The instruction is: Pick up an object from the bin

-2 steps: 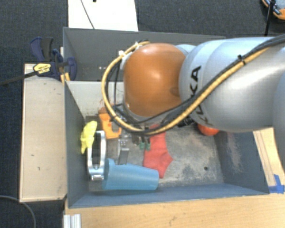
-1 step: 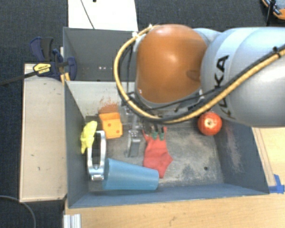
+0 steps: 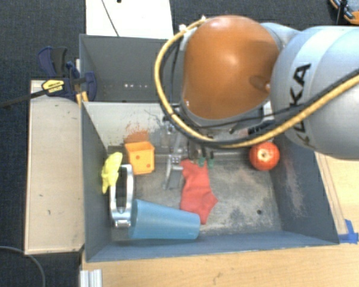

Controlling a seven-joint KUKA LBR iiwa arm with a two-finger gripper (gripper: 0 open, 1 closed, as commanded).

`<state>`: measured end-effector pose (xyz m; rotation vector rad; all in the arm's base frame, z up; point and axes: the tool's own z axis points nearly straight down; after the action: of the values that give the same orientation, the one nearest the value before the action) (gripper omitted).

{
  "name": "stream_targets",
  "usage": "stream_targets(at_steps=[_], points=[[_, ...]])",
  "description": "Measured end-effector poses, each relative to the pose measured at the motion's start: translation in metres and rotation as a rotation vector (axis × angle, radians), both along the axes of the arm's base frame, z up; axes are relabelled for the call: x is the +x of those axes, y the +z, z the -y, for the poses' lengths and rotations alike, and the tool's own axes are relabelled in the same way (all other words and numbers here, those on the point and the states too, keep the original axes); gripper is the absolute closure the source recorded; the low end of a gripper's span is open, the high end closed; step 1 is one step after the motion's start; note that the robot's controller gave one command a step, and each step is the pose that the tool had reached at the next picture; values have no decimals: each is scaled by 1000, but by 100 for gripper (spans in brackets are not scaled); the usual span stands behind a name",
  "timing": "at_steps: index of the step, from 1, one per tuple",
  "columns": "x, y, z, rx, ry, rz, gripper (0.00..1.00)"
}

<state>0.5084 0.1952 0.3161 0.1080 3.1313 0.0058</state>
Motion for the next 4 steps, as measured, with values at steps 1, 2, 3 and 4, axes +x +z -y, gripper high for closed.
stream_targets(at_steps=[1,2,3,4], points=[[25,-58,16,1,-41,0,0],[44,-88,51,-2,-115,-9,0],[23,-88,77,-3,-54,-7,0],[21,-131,78,-2,1,-2,0]])
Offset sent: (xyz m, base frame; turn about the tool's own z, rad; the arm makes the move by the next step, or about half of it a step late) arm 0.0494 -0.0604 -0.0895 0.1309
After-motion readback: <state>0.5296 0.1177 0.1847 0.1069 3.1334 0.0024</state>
